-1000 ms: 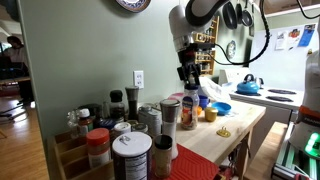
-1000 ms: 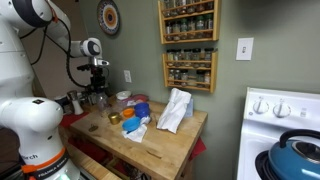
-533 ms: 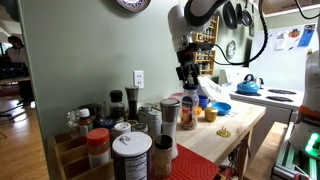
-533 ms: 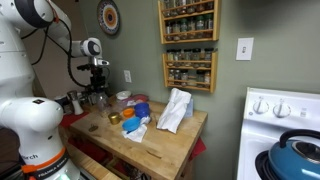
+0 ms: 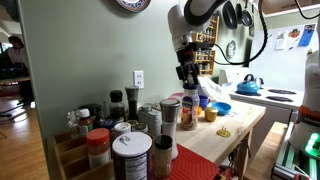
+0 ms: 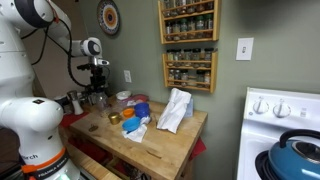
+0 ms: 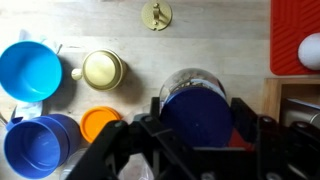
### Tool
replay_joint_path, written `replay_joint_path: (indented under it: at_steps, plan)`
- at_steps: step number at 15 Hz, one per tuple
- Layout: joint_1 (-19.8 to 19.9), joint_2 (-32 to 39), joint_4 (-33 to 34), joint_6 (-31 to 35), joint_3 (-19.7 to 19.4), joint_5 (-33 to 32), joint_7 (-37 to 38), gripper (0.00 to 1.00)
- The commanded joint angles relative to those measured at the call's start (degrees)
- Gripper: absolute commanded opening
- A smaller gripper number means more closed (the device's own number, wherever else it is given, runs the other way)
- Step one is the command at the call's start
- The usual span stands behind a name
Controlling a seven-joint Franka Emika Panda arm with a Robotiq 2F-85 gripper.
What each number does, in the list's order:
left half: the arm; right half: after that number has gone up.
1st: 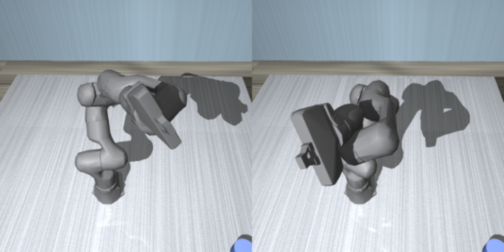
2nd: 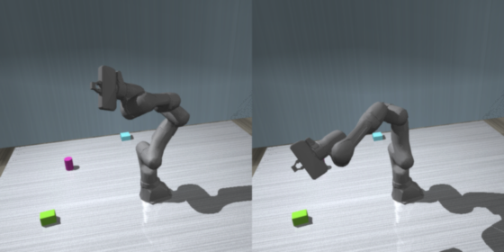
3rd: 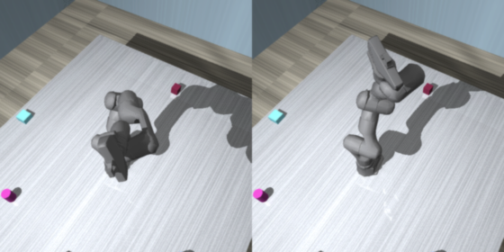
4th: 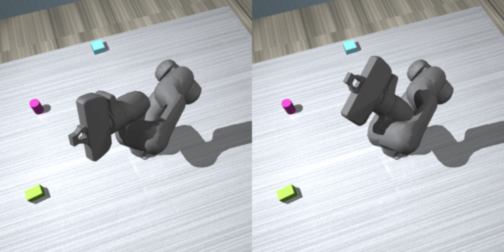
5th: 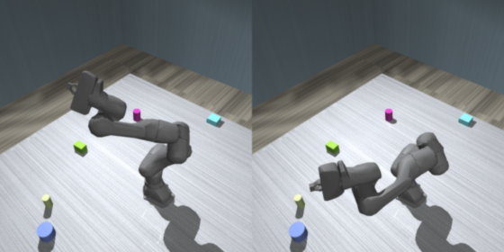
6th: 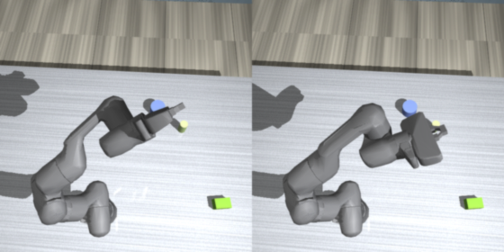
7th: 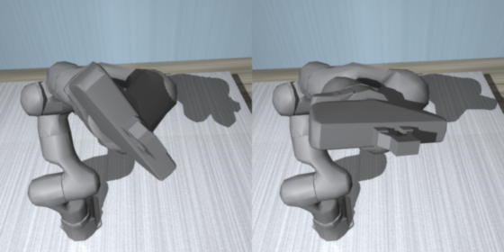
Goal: Put the blue lid on the open container
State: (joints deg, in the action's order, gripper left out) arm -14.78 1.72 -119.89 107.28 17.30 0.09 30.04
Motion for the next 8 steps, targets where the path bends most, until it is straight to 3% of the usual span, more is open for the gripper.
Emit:
replay_joint_path:
  at_steps: [1, 8]
  plan:
    - [-0.54, -0.15, 0.49, -2.81, -0.69, 0.71, -1.07, 0.45]
    - [-0.57, 0.33, 0.55, -2.03, -0.68, 1.16, -1.43, 0.45]
